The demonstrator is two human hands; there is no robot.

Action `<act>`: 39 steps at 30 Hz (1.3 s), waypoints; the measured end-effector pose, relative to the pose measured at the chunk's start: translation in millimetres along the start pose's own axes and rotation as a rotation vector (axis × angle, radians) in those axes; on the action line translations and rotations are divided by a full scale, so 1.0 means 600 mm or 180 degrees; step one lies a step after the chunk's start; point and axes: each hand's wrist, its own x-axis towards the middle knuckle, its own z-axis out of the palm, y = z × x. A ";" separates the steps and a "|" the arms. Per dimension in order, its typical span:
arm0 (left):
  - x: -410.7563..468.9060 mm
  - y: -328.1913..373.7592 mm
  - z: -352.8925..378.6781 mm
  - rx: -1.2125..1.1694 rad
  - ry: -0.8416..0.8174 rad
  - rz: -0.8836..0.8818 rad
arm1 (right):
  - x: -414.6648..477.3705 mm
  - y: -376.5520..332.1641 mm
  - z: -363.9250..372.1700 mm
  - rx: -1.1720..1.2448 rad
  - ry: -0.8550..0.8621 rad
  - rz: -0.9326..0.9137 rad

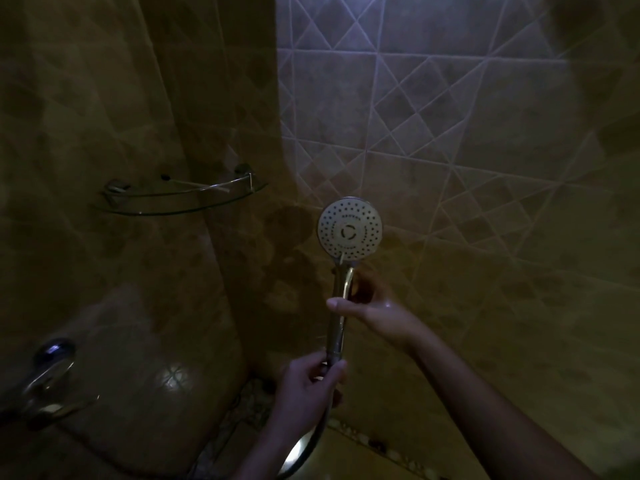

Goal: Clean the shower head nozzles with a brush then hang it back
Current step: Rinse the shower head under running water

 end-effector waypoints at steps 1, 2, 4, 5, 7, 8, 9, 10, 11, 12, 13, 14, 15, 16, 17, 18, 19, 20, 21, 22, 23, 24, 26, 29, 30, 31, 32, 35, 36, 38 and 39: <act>0.000 0.000 0.000 0.0005 -0.0007 -0.0015 | -0.001 -0.002 -0.001 0.0002 -0.0027 -0.0009; 0.001 0.000 -0.001 0.0010 -0.0011 -0.0024 | -0.001 -0.004 -0.002 0.0051 -0.0057 -0.0017; 0.003 0.000 -0.003 0.0009 -0.0033 -0.0009 | 0.003 0.001 -0.007 0.0333 -0.0176 -0.0027; 0.004 0.000 -0.005 0.0005 -0.0044 0.0000 | 0.006 0.004 -0.010 0.0469 -0.0240 -0.0014; 0.005 -0.002 -0.010 0.0014 -0.0052 0.0026 | 0.008 0.007 -0.013 0.0476 -0.0254 0.0007; 0.005 -0.003 -0.012 0.0041 -0.0070 0.0049 | 0.008 0.006 -0.012 0.0375 -0.0186 0.0035; 0.006 -0.005 -0.013 0.0066 -0.0089 0.0066 | 0.007 0.005 -0.011 0.0230 -0.0110 0.0037; 0.007 -0.005 -0.014 0.0079 -0.0099 0.0074 | 0.006 0.003 -0.009 0.0099 -0.0047 -0.0032; 0.006 -0.005 -0.014 0.0080 -0.0105 0.0075 | 0.005 0.002 -0.007 0.0008 0.0001 -0.0142; 0.007 -0.004 -0.013 0.0072 -0.0110 0.0073 | 0.004 0.001 -0.006 -0.0037 0.0019 -0.0252; 0.007 -0.003 -0.012 0.0056 -0.0121 0.0073 | 0.003 -0.002 -0.006 -0.0058 -0.0004 -0.0343; 0.006 -0.001 -0.011 0.0050 -0.0133 0.0075 | 0.002 -0.008 -0.005 -0.0053 -0.0083 -0.0388; 0.007 0.000 -0.010 0.0056 -0.0137 0.0084 | 0.003 -0.012 -0.007 0.0010 -0.0210 -0.0390; 0.007 0.002 -0.010 0.0065 -0.0135 0.0098 | 0.005 -0.011 -0.011 0.0124 -0.0350 -0.0373; 0.007 0.004 -0.011 0.0064 -0.0132 0.0121 | 0.007 -0.009 -0.014 0.0240 -0.0454 -0.0377; 0.007 0.005 -0.012 0.0046 -0.0125 0.0149 | 0.009 -0.007 -0.017 0.0311 -0.0502 -0.0399; 0.007 0.006 -0.012 0.0025 -0.0114 0.0174 | 0.009 -0.007 -0.018 0.0295 -0.0480 -0.0417; 0.006 0.007 -0.012 0.0018 -0.0105 0.0197 | 0.009 -0.008 -0.016 0.0199 -0.0406 -0.0432; 0.005 0.007 -0.012 0.0019 -0.0096 0.0210 | 0.009 -0.010 -0.012 0.0057 -0.0310 -0.0451; 0.004 0.007 -0.011 0.0007 -0.0089 0.0205 | 0.009 -0.010 -0.006 -0.0074 -0.0211 -0.0476; 0.003 0.008 -0.011 -0.0005 -0.0094 0.0191 | 0.010 -0.008 -0.002 -0.0159 -0.0125 -0.0507; 0.001 0.008 -0.011 0.0003 -0.0115 0.0178 | 0.012 -0.006 0.000 -0.0196 -0.0069 -0.0530; -0.001 0.009 -0.012 0.0011 -0.0145 0.0170 | 0.012 -0.004 -0.001 -0.0214 -0.0082 -0.0547; -0.002 0.010 -0.014 -0.0050 -0.0103 0.0152 | 0.007 -0.004 -0.006 0.0200 -0.0393 -0.0374; -0.002 0.009 -0.013 -0.0069 -0.0082 0.0148 | 0.004 -0.005 -0.007 0.0329 -0.0460 -0.0324; -0.002 0.009 -0.013 -0.0063 -0.0060 0.0145 | 0.002 -0.007 -0.006 0.0326 -0.0452 -0.0289; -0.001 0.008 -0.013 -0.0039 -0.0048 0.0145 | 0.001 -0.011 -0.003 0.0170 -0.0342 -0.0271; -0.001 0.006 -0.014 -0.0025 -0.0066 0.0169 | -0.004 -0.023 0.007 -0.0358 0.0044 -0.0195; 0.000 0.005 -0.015 -0.0019 -0.0080 0.0182 | -0.006 -0.023 0.008 -0.0349 0.0065 -0.0173; 0.003 0.005 -0.017 -0.0012 -0.0078 0.0205 | -0.009 -0.025 0.007 -0.0256 -0.0010 -0.0089; 0.004 0.005 -0.019 -0.0025 -0.0063 0.0206 | -0.010 -0.027 0.006 -0.0207 -0.0087 -0.0029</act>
